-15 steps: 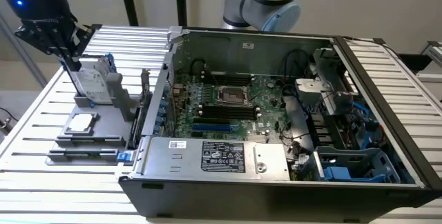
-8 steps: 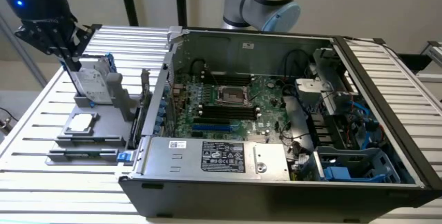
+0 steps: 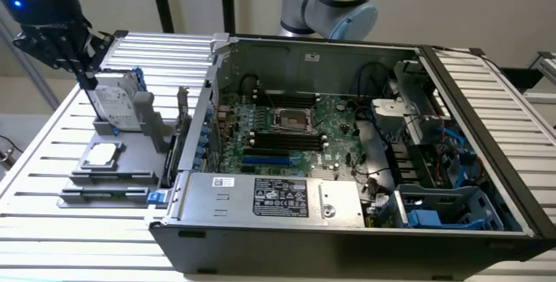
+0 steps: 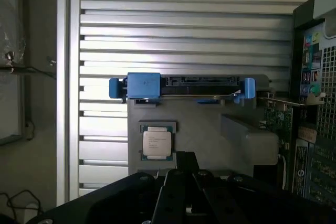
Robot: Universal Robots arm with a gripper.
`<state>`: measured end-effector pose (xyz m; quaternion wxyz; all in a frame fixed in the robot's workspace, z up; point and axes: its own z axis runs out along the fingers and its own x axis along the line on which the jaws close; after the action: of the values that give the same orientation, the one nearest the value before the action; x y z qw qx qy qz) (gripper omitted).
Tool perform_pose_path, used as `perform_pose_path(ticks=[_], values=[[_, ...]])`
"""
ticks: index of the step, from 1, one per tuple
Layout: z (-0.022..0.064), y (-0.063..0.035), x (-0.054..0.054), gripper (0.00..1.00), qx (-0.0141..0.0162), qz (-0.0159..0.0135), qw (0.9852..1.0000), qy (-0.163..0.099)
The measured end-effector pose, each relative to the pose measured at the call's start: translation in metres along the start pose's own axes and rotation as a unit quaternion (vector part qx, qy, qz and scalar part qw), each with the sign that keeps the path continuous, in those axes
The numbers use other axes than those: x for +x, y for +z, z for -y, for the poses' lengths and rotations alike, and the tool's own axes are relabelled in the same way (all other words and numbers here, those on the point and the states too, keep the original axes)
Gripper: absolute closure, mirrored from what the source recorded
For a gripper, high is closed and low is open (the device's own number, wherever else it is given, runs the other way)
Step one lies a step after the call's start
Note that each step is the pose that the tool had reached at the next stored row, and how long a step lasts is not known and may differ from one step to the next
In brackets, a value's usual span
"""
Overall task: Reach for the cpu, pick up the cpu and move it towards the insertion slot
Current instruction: 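Pick up the cpu and move it towards the insertion slot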
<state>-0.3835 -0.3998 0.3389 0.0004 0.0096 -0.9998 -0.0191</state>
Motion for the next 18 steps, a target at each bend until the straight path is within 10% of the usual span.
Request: perform_pose_path(ticks=[10, 18], values=[[0.0046, 0.0004, 0.03, 0.89, 0.0001, -0.0001, 1.0, -0.001], [0.0048, 0.0004, 0.032, 0.89, 0.0002, -0.0001, 1.0, -0.002]])
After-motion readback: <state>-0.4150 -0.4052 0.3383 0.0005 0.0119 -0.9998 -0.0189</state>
